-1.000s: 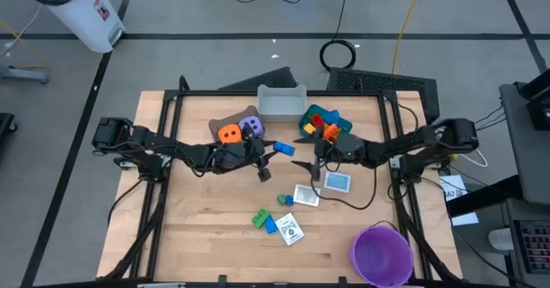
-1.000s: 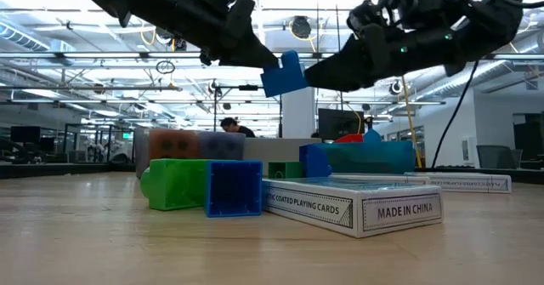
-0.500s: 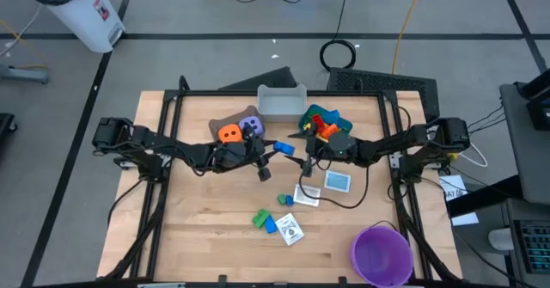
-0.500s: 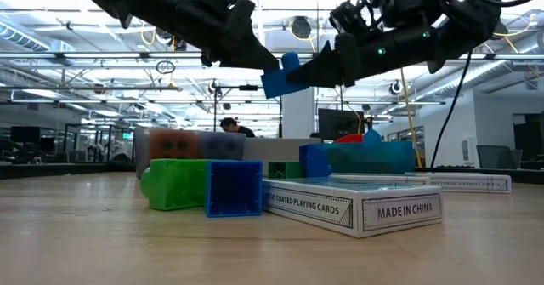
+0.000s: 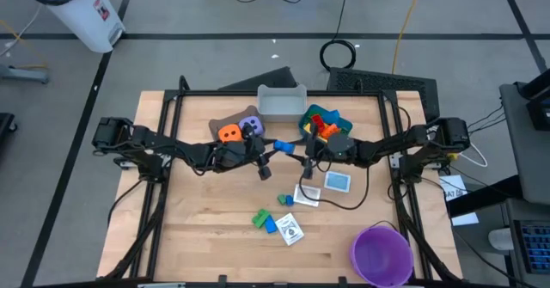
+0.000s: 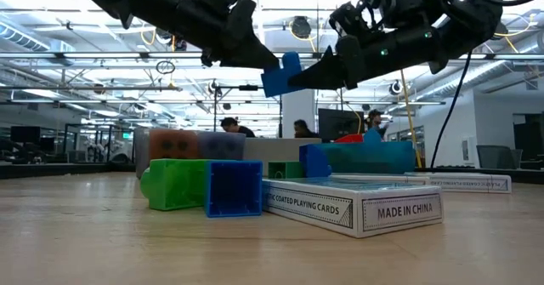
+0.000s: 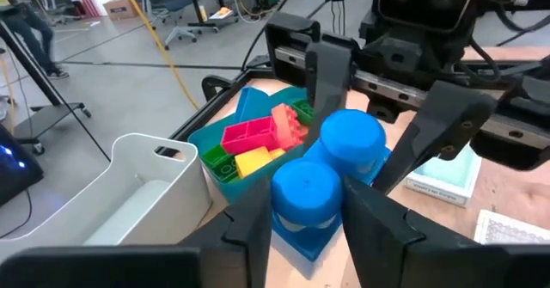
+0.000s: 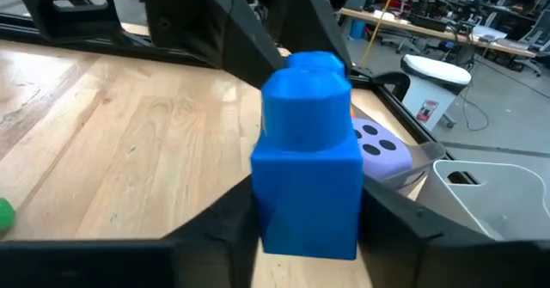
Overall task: Pick & Place Toys
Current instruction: Put the blue 2 studs game piece into the blue bin
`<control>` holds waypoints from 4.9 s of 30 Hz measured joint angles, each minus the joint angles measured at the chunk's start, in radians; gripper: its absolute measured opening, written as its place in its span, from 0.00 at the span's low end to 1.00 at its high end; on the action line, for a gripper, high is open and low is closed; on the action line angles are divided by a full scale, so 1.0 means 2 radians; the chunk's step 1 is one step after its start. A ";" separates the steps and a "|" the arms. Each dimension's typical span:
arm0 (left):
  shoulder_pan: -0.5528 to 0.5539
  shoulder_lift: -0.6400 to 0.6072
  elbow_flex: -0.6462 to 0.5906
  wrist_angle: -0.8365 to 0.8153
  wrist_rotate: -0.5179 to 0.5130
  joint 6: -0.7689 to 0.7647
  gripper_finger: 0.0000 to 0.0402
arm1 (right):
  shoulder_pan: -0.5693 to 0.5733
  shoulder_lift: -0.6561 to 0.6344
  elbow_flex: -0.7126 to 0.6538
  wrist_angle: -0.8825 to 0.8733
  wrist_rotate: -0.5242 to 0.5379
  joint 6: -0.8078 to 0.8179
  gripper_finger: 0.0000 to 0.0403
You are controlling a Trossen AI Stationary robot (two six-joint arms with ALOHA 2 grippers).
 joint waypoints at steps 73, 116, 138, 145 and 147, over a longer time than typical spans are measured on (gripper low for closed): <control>-0.021 -0.074 0.000 -0.056 -0.008 -0.029 0.75 | -0.116 -0.214 -0.052 -0.323 0.148 0.112 0.32; -0.016 -0.074 0.000 -0.054 -0.008 -0.026 0.78 | -0.115 -0.237 -0.156 -0.227 0.171 0.131 0.54; -0.016 -0.074 0.000 0.027 -0.012 -0.025 0.78 | -0.115 -0.237 -0.156 -0.227 0.170 0.131 0.54; -0.016 -0.074 0.000 0.028 -0.012 -0.025 0.74 | -0.115 -0.237 -0.156 -0.227 0.170 0.130 0.53; -0.016 -0.074 0.000 0.026 -0.012 -0.023 0.74 | -0.115 -0.237 -0.156 -0.227 0.170 0.131 0.54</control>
